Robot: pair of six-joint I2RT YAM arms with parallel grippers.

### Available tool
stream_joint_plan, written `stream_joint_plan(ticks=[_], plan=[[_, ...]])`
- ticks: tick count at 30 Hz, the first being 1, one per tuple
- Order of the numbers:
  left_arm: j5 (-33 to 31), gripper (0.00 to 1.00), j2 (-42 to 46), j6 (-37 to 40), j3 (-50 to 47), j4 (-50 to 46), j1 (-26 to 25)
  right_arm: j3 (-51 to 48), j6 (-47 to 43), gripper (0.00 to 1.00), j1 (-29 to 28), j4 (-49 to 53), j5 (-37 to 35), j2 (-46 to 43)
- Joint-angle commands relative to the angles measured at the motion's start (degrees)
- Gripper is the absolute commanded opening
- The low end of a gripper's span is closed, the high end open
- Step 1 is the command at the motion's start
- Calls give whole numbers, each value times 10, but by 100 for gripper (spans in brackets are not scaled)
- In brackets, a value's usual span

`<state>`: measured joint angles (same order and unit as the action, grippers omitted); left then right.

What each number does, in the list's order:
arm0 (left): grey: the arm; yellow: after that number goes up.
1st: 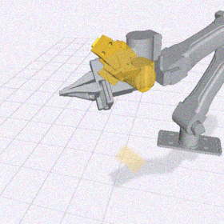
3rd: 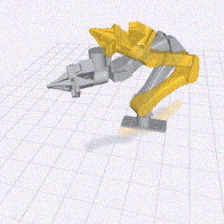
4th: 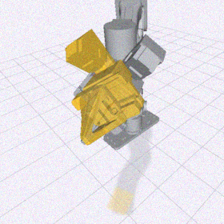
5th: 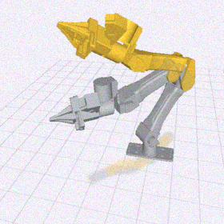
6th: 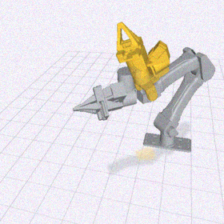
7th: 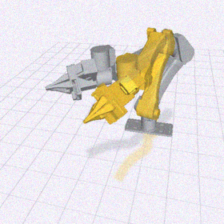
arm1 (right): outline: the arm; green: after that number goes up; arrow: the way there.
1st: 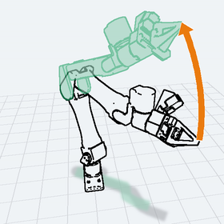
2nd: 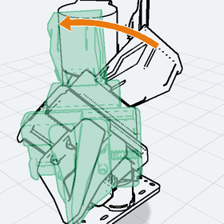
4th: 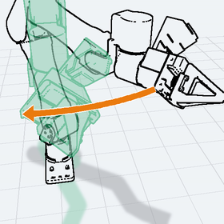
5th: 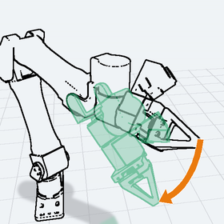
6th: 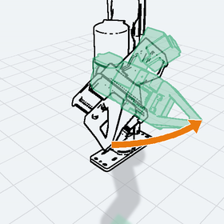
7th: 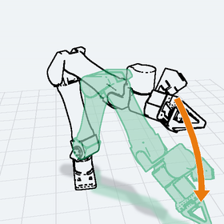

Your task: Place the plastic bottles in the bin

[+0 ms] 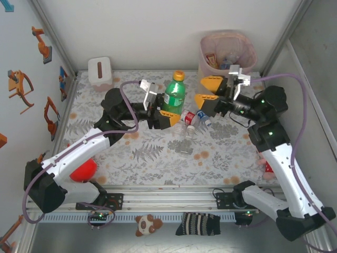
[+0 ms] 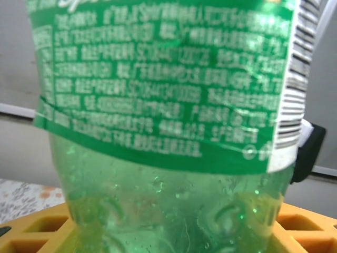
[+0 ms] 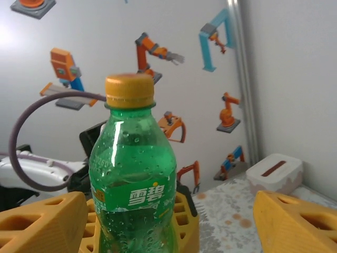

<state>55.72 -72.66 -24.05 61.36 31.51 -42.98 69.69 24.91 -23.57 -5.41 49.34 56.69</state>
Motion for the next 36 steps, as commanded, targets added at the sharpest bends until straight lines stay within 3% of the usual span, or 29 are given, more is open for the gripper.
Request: stream_joint_plan(ticks=[1, 8, 15, 36], plan=[[36, 57, 7, -28, 5, 53, 3, 33, -42, 83, -39, -17, 13, 11], [48, 58, 15, -30, 6, 49, 3, 86, -106, 87, -104, 42, 22, 52], [50, 58, 18, -26, 6, 49, 3, 115, -136, 84, -144, 86, 10, 86], [35, 59, 14, 0, 14, 25, 4, 122, -151, 62, -148, 120, -34, 82]])
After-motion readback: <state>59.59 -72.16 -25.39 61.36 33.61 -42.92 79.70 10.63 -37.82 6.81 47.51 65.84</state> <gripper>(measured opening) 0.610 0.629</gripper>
